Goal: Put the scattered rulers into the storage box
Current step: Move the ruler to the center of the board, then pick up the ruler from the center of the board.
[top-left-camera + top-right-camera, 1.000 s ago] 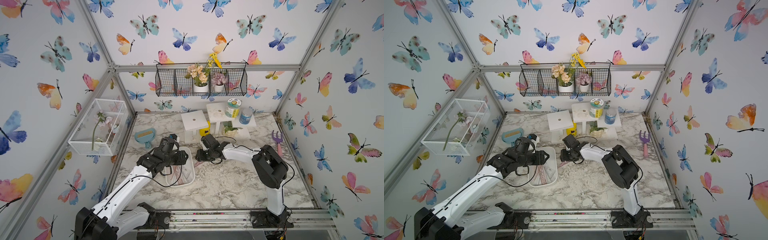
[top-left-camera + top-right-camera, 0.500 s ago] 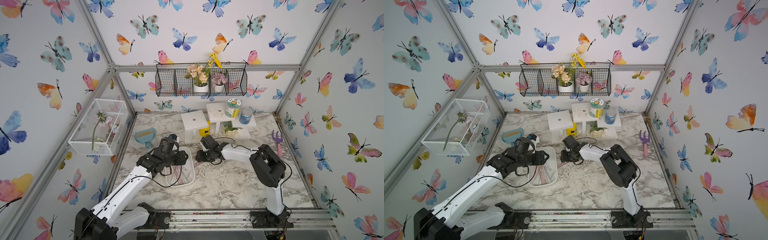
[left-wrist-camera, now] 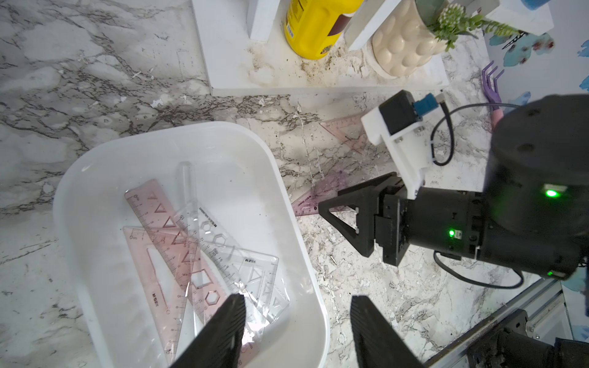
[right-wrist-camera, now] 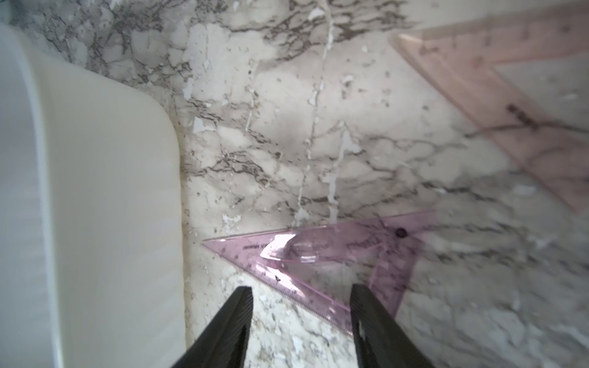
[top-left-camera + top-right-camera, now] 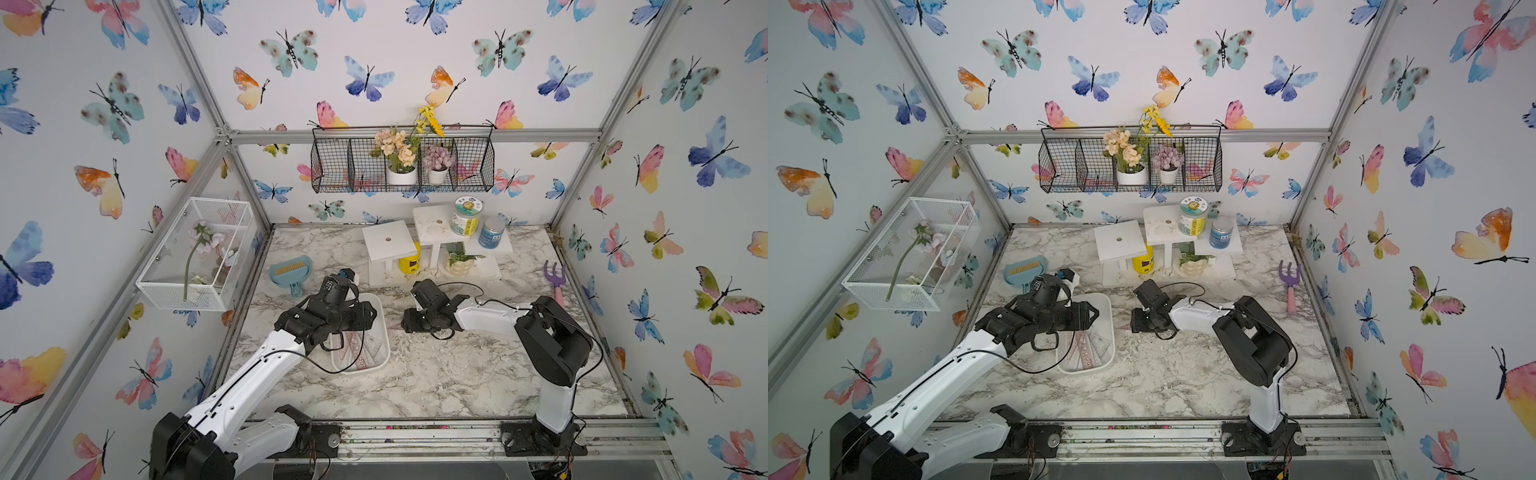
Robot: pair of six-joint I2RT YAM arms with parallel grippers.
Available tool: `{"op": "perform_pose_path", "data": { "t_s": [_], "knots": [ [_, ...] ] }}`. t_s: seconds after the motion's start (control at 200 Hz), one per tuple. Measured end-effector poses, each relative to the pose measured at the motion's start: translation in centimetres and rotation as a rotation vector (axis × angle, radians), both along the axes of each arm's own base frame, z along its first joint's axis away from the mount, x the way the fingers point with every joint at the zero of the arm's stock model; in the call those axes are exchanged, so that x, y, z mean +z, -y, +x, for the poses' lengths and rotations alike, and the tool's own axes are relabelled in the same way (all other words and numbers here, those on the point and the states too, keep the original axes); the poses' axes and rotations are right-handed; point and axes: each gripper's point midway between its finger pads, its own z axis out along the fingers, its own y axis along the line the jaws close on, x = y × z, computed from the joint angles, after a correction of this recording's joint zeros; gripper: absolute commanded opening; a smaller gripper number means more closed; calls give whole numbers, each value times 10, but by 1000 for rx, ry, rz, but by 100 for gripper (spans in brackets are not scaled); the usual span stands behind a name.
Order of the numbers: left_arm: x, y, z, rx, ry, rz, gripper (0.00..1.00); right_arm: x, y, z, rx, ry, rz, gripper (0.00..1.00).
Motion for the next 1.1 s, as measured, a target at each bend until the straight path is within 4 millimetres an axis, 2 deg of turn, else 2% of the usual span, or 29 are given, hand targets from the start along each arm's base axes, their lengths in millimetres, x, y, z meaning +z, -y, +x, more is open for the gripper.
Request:
{"op": "perform_pose_path", "data": {
  "t_s": [0.24, 0.426, 0.601, 0.726, 0.871, 0.966, 1.101],
  "knots": [
    [-5, 12, 2, -33, -20, 17, 58, -2, 38, -25, -37, -2, -43, 56],
    [-2, 37, -2, -110, -18, 23, 57, -3, 76, -49, -81, -6, -72, 59],
    [-13, 60, -9, -183, -42, 48, 56, -4, 118, -64, -153, -5, -92, 62],
    [-21, 71, -13, -216, -58, 62, 56, -4, 140, -58, -216, 0, -94, 62],
    [-25, 82, -16, -245, -61, 64, 56, -5, 151, -46, -245, 5, -105, 63],
    [-25, 86, -18, -255, -59, 62, 56, -5, 149, -34, -242, 7, -116, 63],
    [-24, 88, -19, -258, -57, 58, 56, -5, 134, -13, -219, 14, -116, 60]
  ]
}}
